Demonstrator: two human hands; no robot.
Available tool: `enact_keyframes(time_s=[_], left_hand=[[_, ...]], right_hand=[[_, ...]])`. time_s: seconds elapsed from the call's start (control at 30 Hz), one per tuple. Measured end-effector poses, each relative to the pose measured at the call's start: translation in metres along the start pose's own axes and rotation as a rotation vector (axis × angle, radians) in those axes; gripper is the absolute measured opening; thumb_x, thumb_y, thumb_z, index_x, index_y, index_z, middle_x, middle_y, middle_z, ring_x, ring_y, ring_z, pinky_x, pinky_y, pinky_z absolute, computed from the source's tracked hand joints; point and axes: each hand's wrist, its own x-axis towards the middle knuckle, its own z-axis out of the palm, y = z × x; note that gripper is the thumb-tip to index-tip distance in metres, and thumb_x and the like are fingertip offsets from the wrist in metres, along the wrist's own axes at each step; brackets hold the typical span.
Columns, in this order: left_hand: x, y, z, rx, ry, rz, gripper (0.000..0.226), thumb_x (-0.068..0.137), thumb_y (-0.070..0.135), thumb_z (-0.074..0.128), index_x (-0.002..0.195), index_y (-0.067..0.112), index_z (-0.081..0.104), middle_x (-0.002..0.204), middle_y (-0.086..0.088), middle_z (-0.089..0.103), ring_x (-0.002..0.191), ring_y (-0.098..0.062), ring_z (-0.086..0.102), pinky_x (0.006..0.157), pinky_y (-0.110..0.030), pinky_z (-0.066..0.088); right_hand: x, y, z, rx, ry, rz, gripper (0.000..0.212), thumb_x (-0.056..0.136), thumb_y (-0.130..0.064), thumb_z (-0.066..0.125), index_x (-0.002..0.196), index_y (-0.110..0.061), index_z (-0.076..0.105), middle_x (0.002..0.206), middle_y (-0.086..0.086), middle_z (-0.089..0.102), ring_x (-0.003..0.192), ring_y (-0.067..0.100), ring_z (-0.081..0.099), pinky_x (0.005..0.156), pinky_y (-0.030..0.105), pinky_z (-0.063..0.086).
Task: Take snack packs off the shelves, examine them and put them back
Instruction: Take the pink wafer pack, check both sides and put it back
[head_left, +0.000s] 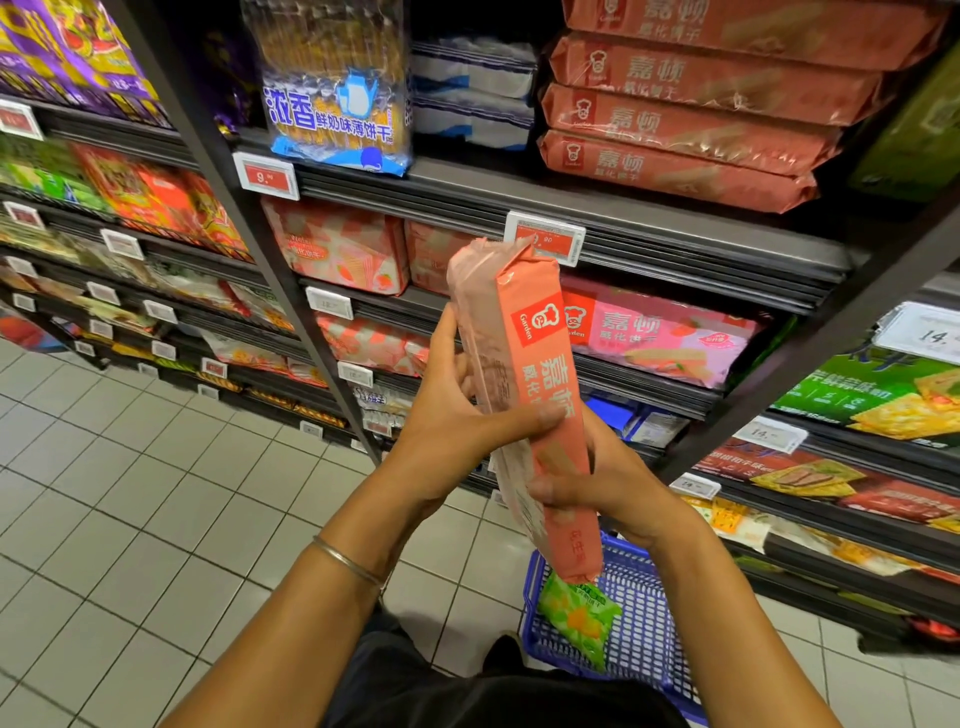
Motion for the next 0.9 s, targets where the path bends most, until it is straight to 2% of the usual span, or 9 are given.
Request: enact_keyframes(time_s=[0.17,0.3,0.43,0.57,0.6,0.63,0.7,0.77,0.9], left_hand=[[-0.002,0.004,0.006,-0.023,0.03,0.005,0.13,0.059,0.033,0.094,0.163,0.04,0.016,0.142,0.001,0.063,0.123,-0.011,0.067,0.094,-0.034,0.061],[-0.003,0.007,0.011,-0.044,0.051,0.01,0.126,0.059,0.033,0.093,0.162,0.037,0.021,0.141,-0.003,0.064,0.124,-0.016,0.067,0.099,-0.042,0.06],[-0.004,0.009,0.017,-0.042,0.1,0.004,0.125,0.058,0.038,0.094,0.16,0.037,0.023,0.137,0.002,0.066,0.12,-0.013,0.069,0.095,-0.037,0.062],[-0.008,0.016,0.018,0.011,0.135,-0.043,0.142,0.053,0.05,0.093,0.165,0.038,0.006,0.141,0.009,0.061,0.122,-0.006,0.066,0.096,-0.034,0.06],[-0.008,0.018,0.018,0.025,0.146,-0.058,0.141,0.052,0.051,0.093,0.165,0.035,0.009,0.139,0.009,0.063,0.121,-0.007,0.067,0.096,-0.036,0.06],[-0.008,0.017,0.017,0.03,0.155,-0.059,0.13,0.055,0.049,0.093,0.162,0.027,0.022,0.135,0.006,0.067,0.118,-0.009,0.069,0.095,-0.04,0.061],[-0.006,0.015,0.016,0.005,0.172,-0.054,0.091,0.067,0.038,0.092,0.143,0.014,0.048,0.126,0.0,0.073,0.112,-0.016,0.074,0.092,-0.046,0.063],[-0.006,0.012,0.012,-0.064,0.182,-0.066,0.064,0.082,0.023,0.087,0.137,0.012,0.056,0.125,-0.004,0.075,0.112,-0.02,0.074,0.091,-0.043,0.063],[-0.01,0.007,0.0,-0.084,0.091,-0.109,0.029,0.1,0.013,0.066,0.128,0.018,0.064,0.113,-0.001,0.08,0.098,-0.018,0.078,0.07,-0.025,0.062]], right_hand=[[-0.001,0.002,0.003,0.079,0.012,0.014,0.079,0.074,-0.037,0.093,0.143,-0.038,0.053,0.139,0.003,0.066,0.127,0.025,0.065,0.093,0.03,0.056],[-0.002,0.0,0.006,0.144,0.026,0.013,0.074,0.071,-0.037,0.094,0.137,-0.035,0.059,0.136,0.005,0.068,0.125,0.027,0.066,0.093,0.031,0.056],[-0.002,0.0,0.007,0.224,0.028,0.013,0.071,0.066,-0.026,0.09,0.132,-0.032,0.064,0.133,0.007,0.07,0.124,0.029,0.066,0.095,0.037,0.057],[-0.004,0.001,0.007,0.338,-0.004,0.039,0.075,0.066,-0.019,0.08,0.137,-0.016,0.055,0.129,0.011,0.072,0.121,0.03,0.068,0.096,0.04,0.058],[-0.005,0.0,0.008,0.376,-0.01,0.052,0.075,0.065,-0.02,0.08,0.135,-0.015,0.056,0.125,0.012,0.074,0.116,0.031,0.07,0.093,0.04,0.059],[-0.005,-0.001,0.009,0.413,-0.016,0.066,0.076,0.062,-0.021,0.083,0.134,-0.014,0.057,0.121,0.013,0.075,0.112,0.031,0.072,0.089,0.039,0.06],[-0.006,-0.004,0.009,0.499,-0.044,0.077,0.082,0.051,-0.029,0.097,0.127,-0.013,0.07,0.113,0.013,0.078,0.104,0.028,0.075,0.084,0.038,0.061],[-0.007,-0.007,0.007,0.603,-0.087,0.067,0.076,0.041,-0.037,0.103,0.112,-0.016,0.082,0.108,0.011,0.079,0.098,0.026,0.077,0.079,0.038,0.063],[-0.008,-0.013,0.003,0.729,-0.081,0.087,0.081,0.029,-0.035,0.105,0.103,-0.011,0.083,0.102,0.015,0.079,0.09,0.031,0.078,0.075,0.043,0.064]])
